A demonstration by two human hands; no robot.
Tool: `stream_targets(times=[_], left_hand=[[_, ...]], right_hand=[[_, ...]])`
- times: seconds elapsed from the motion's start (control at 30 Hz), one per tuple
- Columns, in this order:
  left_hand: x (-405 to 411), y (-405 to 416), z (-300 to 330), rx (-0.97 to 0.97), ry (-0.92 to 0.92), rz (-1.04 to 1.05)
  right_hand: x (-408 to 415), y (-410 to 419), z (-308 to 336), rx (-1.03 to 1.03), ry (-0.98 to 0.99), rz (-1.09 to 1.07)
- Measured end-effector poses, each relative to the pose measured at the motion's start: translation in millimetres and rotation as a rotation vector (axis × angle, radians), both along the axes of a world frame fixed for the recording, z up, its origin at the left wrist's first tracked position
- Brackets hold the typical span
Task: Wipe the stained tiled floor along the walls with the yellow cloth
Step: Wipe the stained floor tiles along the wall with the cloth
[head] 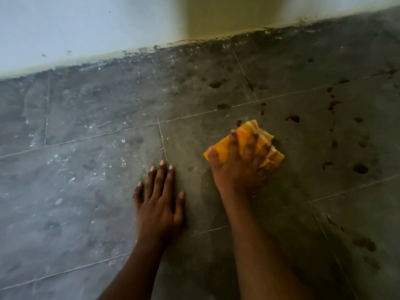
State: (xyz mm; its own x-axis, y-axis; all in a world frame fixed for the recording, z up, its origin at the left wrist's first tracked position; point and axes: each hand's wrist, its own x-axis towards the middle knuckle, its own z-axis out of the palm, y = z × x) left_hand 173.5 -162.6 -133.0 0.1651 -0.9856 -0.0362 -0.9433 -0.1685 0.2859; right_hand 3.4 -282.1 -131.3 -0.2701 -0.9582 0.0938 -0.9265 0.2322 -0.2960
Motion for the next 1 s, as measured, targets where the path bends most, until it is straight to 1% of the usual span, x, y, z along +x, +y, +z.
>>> stream_targets(times=[0.07, 0.1, 0.13, 0.17, 0.23, 0.27, 0.33, 0.37, 0.4, 0.43, 0.5, 0.57, 0.63, 0.67, 0.73, 0.8, 0.83, 0.87, 0.93, 1.0], left_hand=[[-0.7, -0.8, 0.3, -0.002, -0.004, 0.008], [-0.1, 0.7, 0.6, 0.003, -0.003, 0.009], [0.9, 2.1, 1.1, 0.009, 0.001, 0.008], [0.8, 0.7, 1.8, 0.013, 0.008, 0.007], [1.2, 0.3, 3.0, 0.010, 0.004, 0.011], [0.3, 0.0, 3.0, 0.003, 0.002, 0.008], [-0.8, -1.0, 2.5, 0.005, 0.011, 0.009], [0.0, -1.9, 2.7, 0.002, 0.015, 0.010], [-0.5, -1.1, 2.7, 0.002, 0.011, 0.014], [-1.4, -0.3, 3.4, -0.003, -0.004, 0.019], [-3.1, 0.3, 5.5, 0.001, -0.037, 0.021], [-2.8, 0.8, 8.6, 0.008, -0.038, 0.007], [-1.8, 0.8, 9.4, 0.035, -0.033, -0.001], [-1.2, 0.7, 9.9, 0.044, -0.032, 0.001], [-1.2, 2.8, 9.6, 0.020, -0.011, -0.001], [1.1, 1.9, 6.8, -0.021, 0.004, -0.013], [2.6, 2.6, 5.1, -0.032, 0.006, -0.021], [2.7, 3.1, 4.6, -0.041, 0.010, -0.023], [1.8, 4.2, 3.3, -0.057, 0.008, -0.010], [0.8, 2.8, 2.6, -0.062, 0.007, -0.028]], right_hand=[[6.0, 15.9, -1.5, -0.034, 0.058, 0.277], [-2.9, 31.2, -0.1, -0.026, 0.091, 0.382], [-17.4, 48.8, 0.4, -0.009, 0.120, 0.436], [-37.0, 62.9, 1.4, 0.015, 0.154, 0.434], [-68.0, 67.9, 2.1, 0.056, 0.180, 0.312], [-73.6, 55.9, 2.7, 0.064, 0.175, 0.206], [-58.0, 13.5, 3.8, 0.048, 0.100, 0.009], [-41.8, -9.2, 3.8, 0.039, 0.052, -0.052], [-25.4, -25.5, 3.8, 0.037, 0.023, -0.065], [-11.4, -33.4, 4.6, 0.033, 0.014, -0.027], [1.3, -22.0, 5.3, 0.043, 0.073, 0.184], [-12.1, 12.1, 8.3, 0.081, 0.173, 0.428], [-41.7, 46.6, 8.3, 0.144, 0.229, 0.543], [-56.5, 56.6, 9.1, 0.167, 0.250, 0.542], [-72.6, 50.5, 11.5, 0.179, 0.264, 0.422], [-56.0, 13.8, 9.2, 0.164, 0.242, 0.210], [-39.7, -9.6, 7.3, 0.137, 0.205, 0.095], [-21.4, -32.9, 7.3, 0.128, 0.145, 0.026], [14.7, -69.1, 3.6, 0.104, 0.070, 0.057], [34.5, -72.4, 1.0, 0.046, 0.096, 0.191]])
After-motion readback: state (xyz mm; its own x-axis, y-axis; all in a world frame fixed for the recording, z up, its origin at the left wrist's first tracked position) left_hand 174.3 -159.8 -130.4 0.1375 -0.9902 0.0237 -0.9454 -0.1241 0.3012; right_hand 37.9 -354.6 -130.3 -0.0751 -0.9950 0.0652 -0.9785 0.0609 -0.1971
